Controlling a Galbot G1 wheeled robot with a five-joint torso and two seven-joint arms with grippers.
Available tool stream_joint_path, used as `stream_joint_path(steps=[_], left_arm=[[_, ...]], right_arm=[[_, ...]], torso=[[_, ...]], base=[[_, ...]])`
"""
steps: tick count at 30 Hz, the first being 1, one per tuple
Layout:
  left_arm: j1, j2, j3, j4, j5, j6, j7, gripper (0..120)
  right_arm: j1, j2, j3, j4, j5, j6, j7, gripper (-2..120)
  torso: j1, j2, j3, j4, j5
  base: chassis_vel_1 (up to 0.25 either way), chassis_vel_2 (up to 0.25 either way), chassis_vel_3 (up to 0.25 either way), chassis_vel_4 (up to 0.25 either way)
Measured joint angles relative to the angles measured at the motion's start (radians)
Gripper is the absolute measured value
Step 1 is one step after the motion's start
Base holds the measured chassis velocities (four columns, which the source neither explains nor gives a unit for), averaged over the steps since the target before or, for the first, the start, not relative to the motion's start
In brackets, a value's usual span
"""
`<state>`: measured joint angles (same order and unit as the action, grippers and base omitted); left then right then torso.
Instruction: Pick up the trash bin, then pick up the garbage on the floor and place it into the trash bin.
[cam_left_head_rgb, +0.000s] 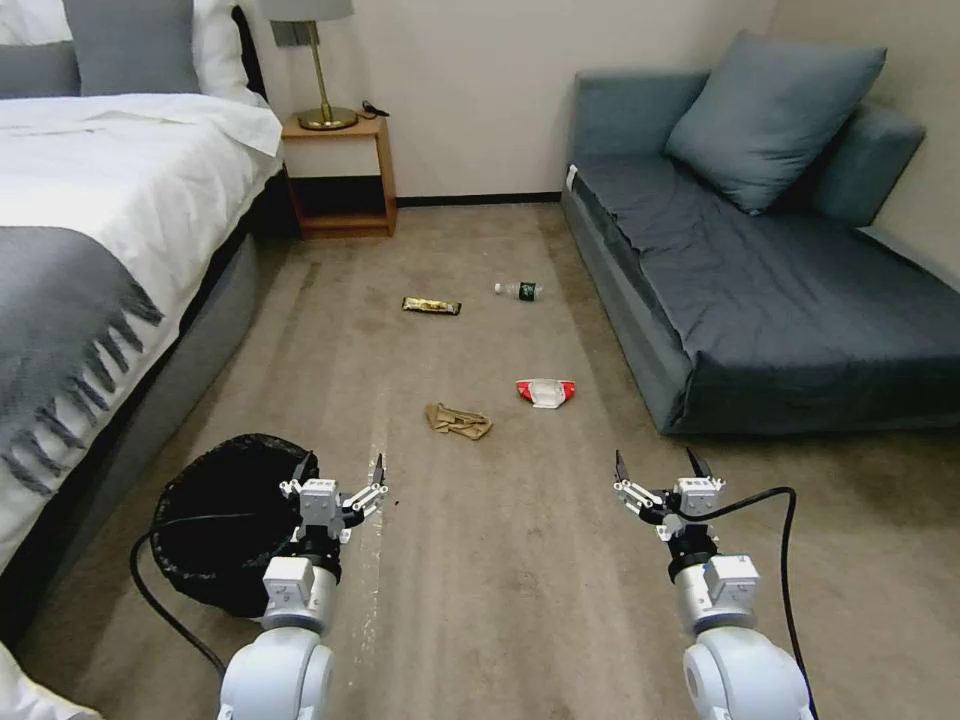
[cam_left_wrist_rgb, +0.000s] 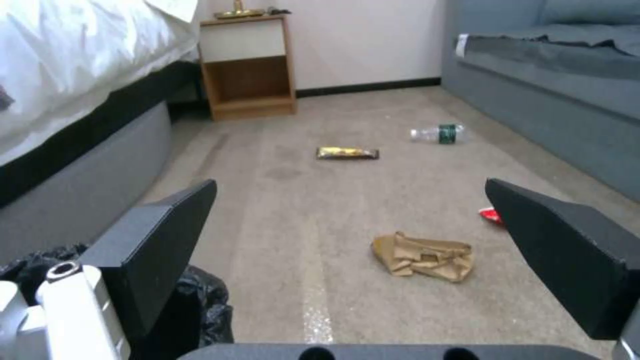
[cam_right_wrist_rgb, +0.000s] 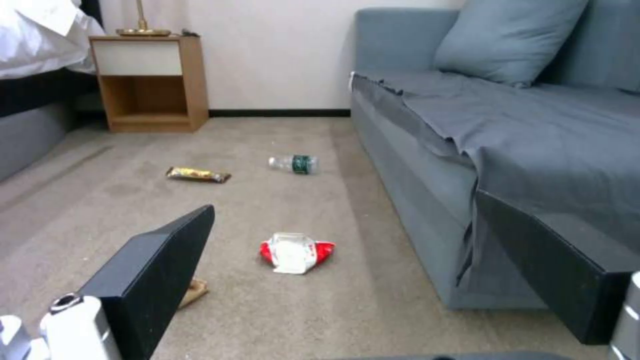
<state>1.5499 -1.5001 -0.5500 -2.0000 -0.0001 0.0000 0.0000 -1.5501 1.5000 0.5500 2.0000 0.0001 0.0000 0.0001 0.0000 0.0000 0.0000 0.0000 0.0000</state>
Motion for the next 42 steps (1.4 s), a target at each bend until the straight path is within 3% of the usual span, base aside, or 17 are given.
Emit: stream_joint_path(steps=[42], left_arm=[[0.0,0.0,0.0,0.0,0.0,0.0,0.0,100]], right_arm=[[0.0,0.0,0.0,0.0,0.0,0.0,0.0,100]], torso=[[0.0,0.0,0.0,0.0,0.0]], base=[[0.0,0.0,0.0,0.0]])
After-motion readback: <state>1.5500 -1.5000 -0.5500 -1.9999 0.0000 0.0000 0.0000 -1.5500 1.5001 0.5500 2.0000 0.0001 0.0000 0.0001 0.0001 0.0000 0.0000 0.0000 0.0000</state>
